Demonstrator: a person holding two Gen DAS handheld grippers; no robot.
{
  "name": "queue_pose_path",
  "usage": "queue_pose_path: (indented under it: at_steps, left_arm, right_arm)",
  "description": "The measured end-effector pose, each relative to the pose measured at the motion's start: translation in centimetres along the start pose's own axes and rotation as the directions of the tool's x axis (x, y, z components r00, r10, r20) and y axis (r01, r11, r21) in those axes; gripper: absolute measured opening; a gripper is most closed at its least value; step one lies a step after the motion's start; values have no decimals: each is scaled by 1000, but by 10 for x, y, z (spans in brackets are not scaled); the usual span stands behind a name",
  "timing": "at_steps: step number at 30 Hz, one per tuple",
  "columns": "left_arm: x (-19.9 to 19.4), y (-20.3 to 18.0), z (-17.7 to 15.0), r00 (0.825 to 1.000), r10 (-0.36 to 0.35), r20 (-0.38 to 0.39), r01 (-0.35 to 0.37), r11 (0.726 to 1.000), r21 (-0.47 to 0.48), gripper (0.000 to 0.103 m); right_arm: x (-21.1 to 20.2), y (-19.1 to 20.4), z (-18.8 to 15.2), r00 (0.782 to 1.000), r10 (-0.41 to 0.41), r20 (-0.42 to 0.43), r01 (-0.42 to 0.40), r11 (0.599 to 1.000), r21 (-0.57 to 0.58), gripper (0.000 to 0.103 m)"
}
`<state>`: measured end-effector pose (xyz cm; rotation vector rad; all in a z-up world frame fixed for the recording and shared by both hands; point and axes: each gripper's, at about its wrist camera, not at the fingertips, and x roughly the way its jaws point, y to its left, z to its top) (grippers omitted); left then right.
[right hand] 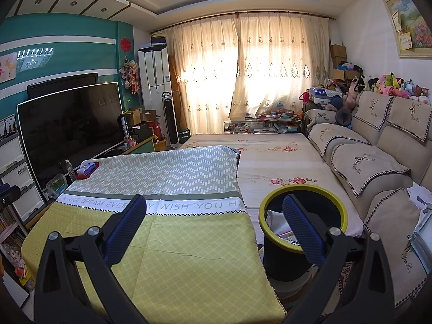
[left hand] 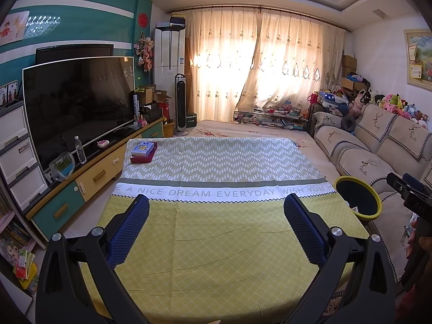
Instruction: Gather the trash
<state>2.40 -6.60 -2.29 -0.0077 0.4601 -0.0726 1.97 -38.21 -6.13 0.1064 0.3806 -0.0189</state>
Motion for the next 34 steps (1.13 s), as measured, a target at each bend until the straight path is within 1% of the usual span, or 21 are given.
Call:
queue_pose_path:
  at_steps: [17,20,22,24,26,29,31,32,34]
  left_arm:
    - [2,1,1,1000,0,-5,0,1000,-5,98]
    - [5,3,1,1000,-24,-16,24,999,-25,98]
    - [5,4,1,999,-40,-7,40,999,-33,98]
    - [6,4,2,999,-32,2,32,999,-29,98]
    - [12,4,6,1000,-28,-14,28,999,-19,98]
    - [35,11,19,998,-20,-62,19,999,-27,98]
    - [63,21,28,995,-19,-97,15,999,-38,98]
    - [78,26,31,994,-16,-111,11,999,-46,98]
    - [118,35,37,987,-5,-159,-3,999,-51,98]
  right_arm:
    - [1,3,-2,1000,6,-8,-7,1000,-3,96]
    - [0,3,-1,1000,7,-8,-7,1000,-3,96]
    - [1,2,-2,1000,8,-9,-8,1000,-2,96]
    - [2,3,-1,1000,11,-12,-11,1000,-5,96]
    - [6,4,1,1000,21,-17,-22,1000,-12,96]
    - [19,10,14,999,37,-13,-37,999,-37,96]
    - [38,16,25,998,56,-24,-57,997,-53,96]
    - [54,23,32,997,74,-34,-76,995,-59,96]
    - [83,32,41,996,72,-61,-76,994,-75,96]
